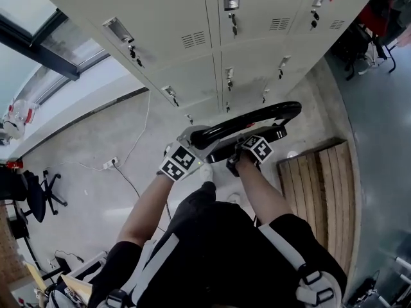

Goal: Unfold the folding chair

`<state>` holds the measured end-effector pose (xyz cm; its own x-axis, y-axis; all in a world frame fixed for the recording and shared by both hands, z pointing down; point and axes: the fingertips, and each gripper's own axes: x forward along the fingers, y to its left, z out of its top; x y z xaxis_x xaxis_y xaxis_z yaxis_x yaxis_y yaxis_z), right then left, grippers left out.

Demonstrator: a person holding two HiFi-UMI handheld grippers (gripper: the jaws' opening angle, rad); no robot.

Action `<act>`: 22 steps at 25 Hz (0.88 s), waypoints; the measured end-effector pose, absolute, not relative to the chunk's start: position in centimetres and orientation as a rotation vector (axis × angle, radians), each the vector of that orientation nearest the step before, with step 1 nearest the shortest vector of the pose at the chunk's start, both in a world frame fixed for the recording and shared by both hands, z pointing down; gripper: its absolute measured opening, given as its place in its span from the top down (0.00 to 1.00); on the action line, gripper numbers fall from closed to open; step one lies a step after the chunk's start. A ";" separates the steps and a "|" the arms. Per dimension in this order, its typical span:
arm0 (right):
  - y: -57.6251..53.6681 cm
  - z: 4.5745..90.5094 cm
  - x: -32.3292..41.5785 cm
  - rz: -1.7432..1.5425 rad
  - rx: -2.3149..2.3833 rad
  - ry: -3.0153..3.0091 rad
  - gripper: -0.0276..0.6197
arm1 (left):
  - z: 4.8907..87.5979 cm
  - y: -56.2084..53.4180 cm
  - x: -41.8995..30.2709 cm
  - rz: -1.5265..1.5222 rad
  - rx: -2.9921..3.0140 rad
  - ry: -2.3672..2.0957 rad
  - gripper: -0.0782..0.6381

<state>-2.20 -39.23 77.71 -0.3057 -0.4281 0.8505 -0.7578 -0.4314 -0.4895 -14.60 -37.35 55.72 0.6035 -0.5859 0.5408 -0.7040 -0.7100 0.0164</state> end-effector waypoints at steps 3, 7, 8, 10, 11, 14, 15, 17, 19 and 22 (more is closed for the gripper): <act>-39.0 78.6 -2.4 1.792 1.669 -1.453 0.57 | 55.6 -37.2 -14.4 0.755 2.604 -1.055 0.71; -39.7 78.9 -3.3 1.816 1.631 -1.566 0.61 | 55.7 -37.5 -14.7 0.749 2.606 -1.068 0.71; -39.8 79.1 -3.5 1.846 1.602 -1.607 0.59 | 55.7 -37.7 -14.9 0.746 2.604 -1.069 0.71; -39.9 79.2 -3.8 1.891 1.553 -1.659 0.57 | 55.8 -38.0 -15.1 0.740 2.600 -1.062 0.71; -39.7 79.2 -3.8 1.903 1.545 -1.667 0.60 | 55.8 -38.1 -15.2 0.734 2.598 -1.056 0.71; -38.8 79.1 -3.3 1.922 1.569 -1.669 0.63 | 56.0 -38.3 -15.5 0.703 2.593 -1.042 0.71; -38.3 79.2 -2.9 1.929 1.579 -1.665 0.64 | 56.1 -38.4 -15.5 0.695 2.590 -1.040 0.71; -37.0 79.4 -2.1 1.943 1.593 -1.646 0.67 | 56.4 -38.4 -15.6 0.684 2.577 -1.027 0.71; -35.7 79.7 -1.3 1.971 1.594 -1.621 0.69 | 56.6 -38.5 -15.7 0.675 2.560 -1.009 0.71; -34.0 80.4 -0.4 2.026 1.576 -1.592 0.69 | 57.0 -38.9 -16.1 0.659 2.547 -1.003 0.71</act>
<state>-0.43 -34.02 80.39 -0.4502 -0.4665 0.7614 -0.6295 -0.4389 -0.6411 -16.09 -38.90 56.99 0.6460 -0.5526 0.5266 -0.7026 -0.7002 0.1271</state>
